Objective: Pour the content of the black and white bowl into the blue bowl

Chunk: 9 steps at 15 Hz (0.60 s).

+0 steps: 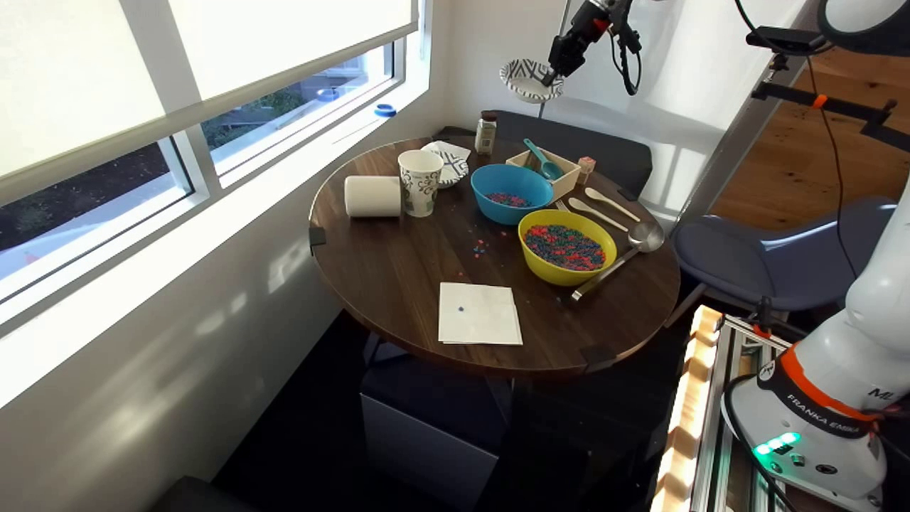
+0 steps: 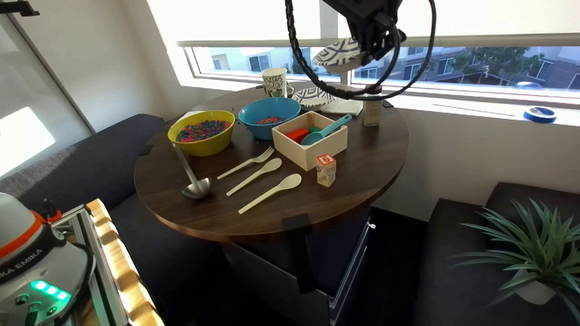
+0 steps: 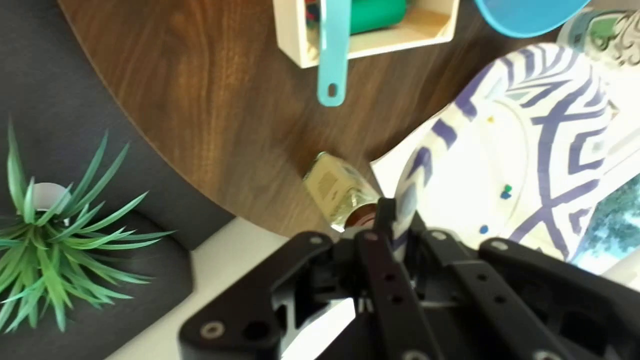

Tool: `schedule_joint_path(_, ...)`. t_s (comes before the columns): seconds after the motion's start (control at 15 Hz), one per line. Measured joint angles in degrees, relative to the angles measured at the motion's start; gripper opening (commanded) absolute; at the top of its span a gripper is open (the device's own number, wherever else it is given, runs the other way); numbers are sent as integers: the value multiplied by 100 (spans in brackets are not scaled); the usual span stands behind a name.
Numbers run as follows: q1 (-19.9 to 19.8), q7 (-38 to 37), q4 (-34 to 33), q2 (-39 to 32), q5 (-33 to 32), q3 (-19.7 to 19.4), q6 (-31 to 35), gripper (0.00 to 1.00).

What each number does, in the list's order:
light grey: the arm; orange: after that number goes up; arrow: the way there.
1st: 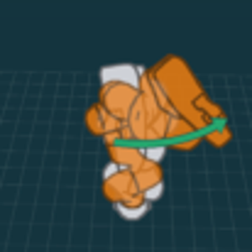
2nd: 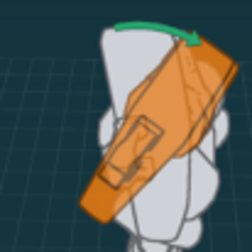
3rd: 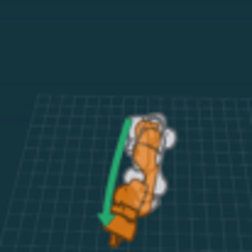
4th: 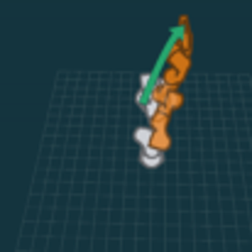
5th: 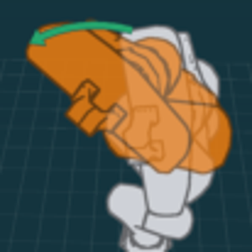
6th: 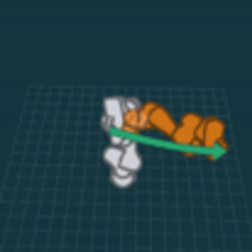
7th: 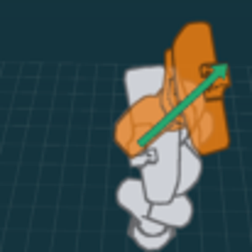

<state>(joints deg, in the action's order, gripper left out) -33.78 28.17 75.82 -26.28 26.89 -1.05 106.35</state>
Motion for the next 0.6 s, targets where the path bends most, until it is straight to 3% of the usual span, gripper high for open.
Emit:
schedule_joint_path(0.33, 551, 86, 575, 413, -791, 142, -286, 1)
schedule_joint_path(0.6, 1218, 88, 1113, 688, -1655, -75, -283, 1)
